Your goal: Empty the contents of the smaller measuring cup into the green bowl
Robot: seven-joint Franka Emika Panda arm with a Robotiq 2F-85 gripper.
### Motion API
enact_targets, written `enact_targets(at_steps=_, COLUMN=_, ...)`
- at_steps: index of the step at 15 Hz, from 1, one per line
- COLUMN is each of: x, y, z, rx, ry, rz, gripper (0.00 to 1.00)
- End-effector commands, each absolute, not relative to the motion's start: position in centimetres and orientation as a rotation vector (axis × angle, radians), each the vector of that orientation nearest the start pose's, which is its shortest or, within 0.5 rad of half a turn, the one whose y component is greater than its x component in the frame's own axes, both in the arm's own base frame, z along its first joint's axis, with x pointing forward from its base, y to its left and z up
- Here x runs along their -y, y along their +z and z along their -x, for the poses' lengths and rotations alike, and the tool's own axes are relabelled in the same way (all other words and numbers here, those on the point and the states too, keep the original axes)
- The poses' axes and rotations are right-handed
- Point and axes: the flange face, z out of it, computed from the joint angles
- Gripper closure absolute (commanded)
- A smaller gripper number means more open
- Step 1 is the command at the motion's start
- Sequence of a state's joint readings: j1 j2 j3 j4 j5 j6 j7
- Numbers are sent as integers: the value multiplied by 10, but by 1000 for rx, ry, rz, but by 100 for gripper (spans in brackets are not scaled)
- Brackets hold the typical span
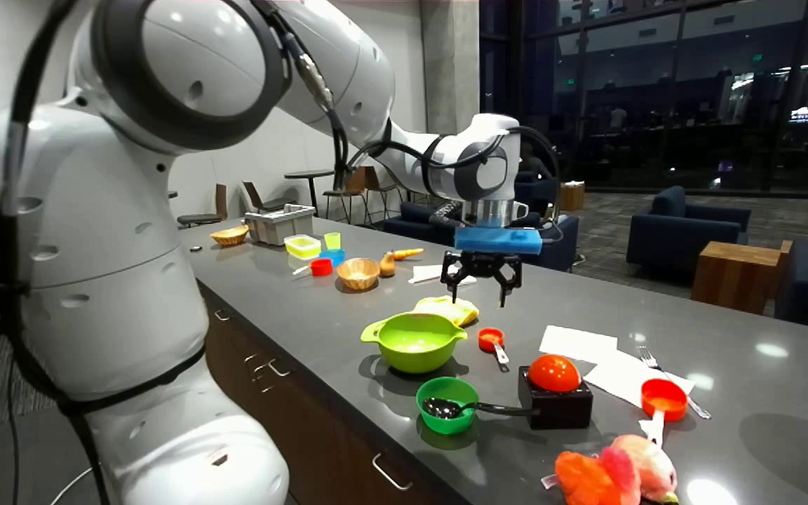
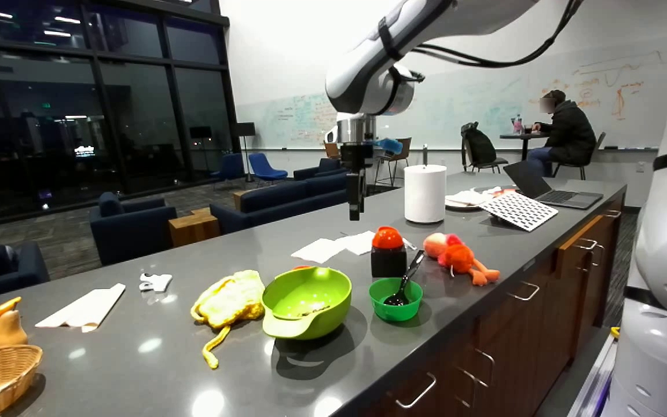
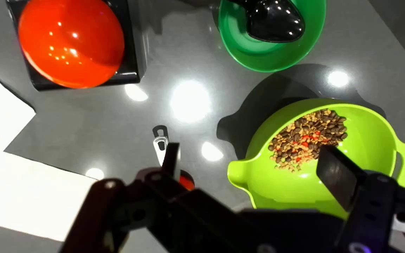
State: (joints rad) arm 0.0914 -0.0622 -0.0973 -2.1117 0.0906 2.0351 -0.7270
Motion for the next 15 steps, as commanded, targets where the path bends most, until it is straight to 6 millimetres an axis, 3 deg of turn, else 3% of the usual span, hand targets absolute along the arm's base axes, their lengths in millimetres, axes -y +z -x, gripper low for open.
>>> enact_targets(at_steps=1, x=-1, y=420, z=-569, rx=1098, ry=4, rz=2819, gripper=0)
enact_targets(at_steps=3, x=-1, y=411, z=-586, rx=1088, ry=35, rz=2845, gripper=0)
enact_targets(at_steps=4, x=-2, y=412, z=-567, rx=1077, ry=24, rz=2846, gripper=0)
enact_targets(at_steps=7, x=-3, y=402, z=-585, rx=1078, ry=36, rz=2846, gripper=0)
enact_targets(at_steps=15, x=1, y=404, z=-594, rx=1118, ry=38, rz=2828, gripper=0)
